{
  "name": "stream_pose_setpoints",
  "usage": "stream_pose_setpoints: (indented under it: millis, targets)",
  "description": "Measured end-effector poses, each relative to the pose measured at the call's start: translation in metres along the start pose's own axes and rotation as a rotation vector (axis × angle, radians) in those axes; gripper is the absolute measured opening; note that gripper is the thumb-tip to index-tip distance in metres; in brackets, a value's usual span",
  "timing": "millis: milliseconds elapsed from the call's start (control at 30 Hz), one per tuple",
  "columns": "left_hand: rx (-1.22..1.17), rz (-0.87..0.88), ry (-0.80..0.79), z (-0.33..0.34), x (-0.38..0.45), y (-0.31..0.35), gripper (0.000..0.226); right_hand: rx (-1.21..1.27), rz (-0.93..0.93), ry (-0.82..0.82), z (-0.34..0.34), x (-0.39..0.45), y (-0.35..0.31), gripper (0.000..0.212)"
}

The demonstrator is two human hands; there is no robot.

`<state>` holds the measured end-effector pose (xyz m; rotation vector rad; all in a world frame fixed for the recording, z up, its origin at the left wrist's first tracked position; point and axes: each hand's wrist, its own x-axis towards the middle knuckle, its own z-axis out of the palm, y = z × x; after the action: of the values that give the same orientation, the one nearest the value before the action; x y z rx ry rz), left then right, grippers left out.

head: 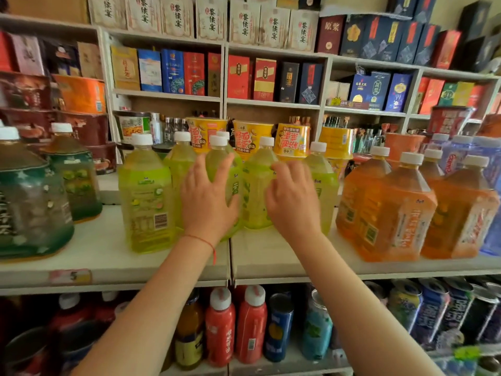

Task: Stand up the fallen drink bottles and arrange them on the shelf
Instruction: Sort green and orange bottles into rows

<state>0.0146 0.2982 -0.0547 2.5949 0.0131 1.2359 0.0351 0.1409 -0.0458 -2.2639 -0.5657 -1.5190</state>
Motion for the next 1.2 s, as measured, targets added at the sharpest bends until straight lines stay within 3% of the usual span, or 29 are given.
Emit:
stream_pose_setpoints:
  millis: [133,267,400,633,800,967,1033,1133,1200]
  targets:
    - [0.012,-0.004,0.003,0.006,0.0,-0.004,0.08,0.191,0.188,-0.324,0.031,0.04,-0.011,0.055]
    - [0.014,-0.019,-0.011,0.008,0.001,-0.005,0.077,0.086,0.34,-0.487,0.055,0.064,-0.005,0.047]
    - [-0.037,-0.053,0.043,0.01,0.001,-0.004,0.058,0.035,0.283,-0.35,0.054,0.057,-0.007,0.038]
    - [-0.077,-0.067,0.068,0.012,0.001,-0.005,0.056,-0.109,0.157,-0.119,0.027,0.034,-0.019,0.033]
    - [-0.095,-0.062,0.057,0.009,0.0,-0.004,0.057,-0.115,0.112,-0.066,0.003,0.014,-0.025,0.038]
    - [-0.39,0.28,0.291,-0.008,-0.017,0.012,0.051,-0.17,0.046,-0.079,-0.011,0.009,-0.023,0.031]
    - [-0.586,0.31,0.145,-0.011,-0.024,0.021,0.063,-0.198,0.023,-0.084,-0.017,0.01,-0.022,0.037]
    - [-0.855,0.125,-0.265,-0.009,-0.028,0.025,0.101,-0.208,0.01,-0.091,-0.031,0.012,-0.022,0.037]
    - [-0.882,0.034,-0.402,-0.007,-0.027,0.025,0.113,-0.197,-0.011,-0.086,-0.043,0.015,-0.023,0.034]
